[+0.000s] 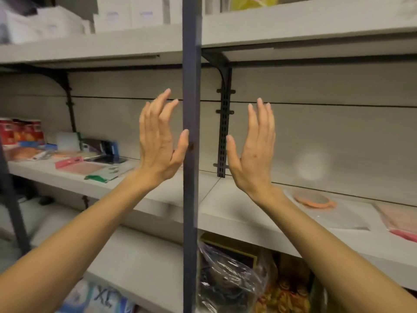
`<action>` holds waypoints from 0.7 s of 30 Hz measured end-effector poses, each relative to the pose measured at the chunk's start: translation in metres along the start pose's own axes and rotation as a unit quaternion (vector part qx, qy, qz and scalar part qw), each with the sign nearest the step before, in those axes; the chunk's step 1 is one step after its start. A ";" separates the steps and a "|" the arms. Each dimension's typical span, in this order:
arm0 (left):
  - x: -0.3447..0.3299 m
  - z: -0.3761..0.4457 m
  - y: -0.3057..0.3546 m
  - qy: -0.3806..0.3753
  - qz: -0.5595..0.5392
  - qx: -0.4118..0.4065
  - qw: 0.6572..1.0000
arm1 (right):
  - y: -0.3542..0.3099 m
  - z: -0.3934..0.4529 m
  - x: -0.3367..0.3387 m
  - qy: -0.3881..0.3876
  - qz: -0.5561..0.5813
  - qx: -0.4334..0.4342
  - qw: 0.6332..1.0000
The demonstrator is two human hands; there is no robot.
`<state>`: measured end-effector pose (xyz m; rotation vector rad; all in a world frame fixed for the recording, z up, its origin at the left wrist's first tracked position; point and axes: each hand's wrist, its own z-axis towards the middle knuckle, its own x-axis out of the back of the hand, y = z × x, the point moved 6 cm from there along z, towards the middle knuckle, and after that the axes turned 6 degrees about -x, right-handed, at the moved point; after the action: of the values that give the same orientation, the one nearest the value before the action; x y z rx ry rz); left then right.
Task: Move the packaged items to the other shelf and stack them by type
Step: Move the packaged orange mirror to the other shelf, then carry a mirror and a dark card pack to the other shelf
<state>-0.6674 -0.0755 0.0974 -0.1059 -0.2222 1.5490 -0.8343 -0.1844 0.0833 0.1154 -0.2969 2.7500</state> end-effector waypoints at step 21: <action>0.104 -0.206 -0.386 -0.536 0.176 0.274 0.779 | -0.192 -0.087 -0.345 -0.364 -0.065 0.015 0.929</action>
<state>-0.2465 0.0342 -0.0157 1.3053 -0.6555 1.8347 -0.4468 -0.1122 -0.0057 1.1287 -0.4152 2.4685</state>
